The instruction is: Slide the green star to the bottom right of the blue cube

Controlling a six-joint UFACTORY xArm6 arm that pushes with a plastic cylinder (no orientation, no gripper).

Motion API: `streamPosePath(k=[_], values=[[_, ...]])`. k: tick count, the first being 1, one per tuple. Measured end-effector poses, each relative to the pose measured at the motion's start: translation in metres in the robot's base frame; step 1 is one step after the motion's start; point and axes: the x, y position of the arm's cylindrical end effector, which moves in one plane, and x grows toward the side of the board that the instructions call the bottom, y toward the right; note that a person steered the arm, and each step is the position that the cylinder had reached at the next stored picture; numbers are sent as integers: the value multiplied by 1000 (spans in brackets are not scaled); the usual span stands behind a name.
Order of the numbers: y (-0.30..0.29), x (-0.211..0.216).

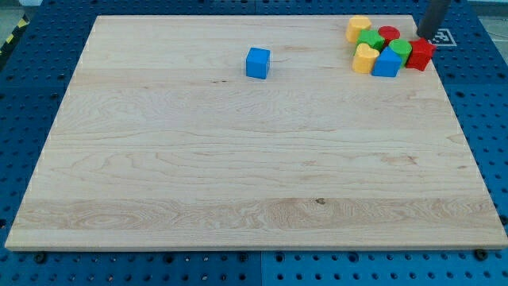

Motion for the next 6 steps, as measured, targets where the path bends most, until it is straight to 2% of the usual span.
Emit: streamPosePath(k=[1, 2, 3, 4, 6], values=[[15, 35], [-10, 70], [-66, 95], [-66, 90], [-49, 48]])
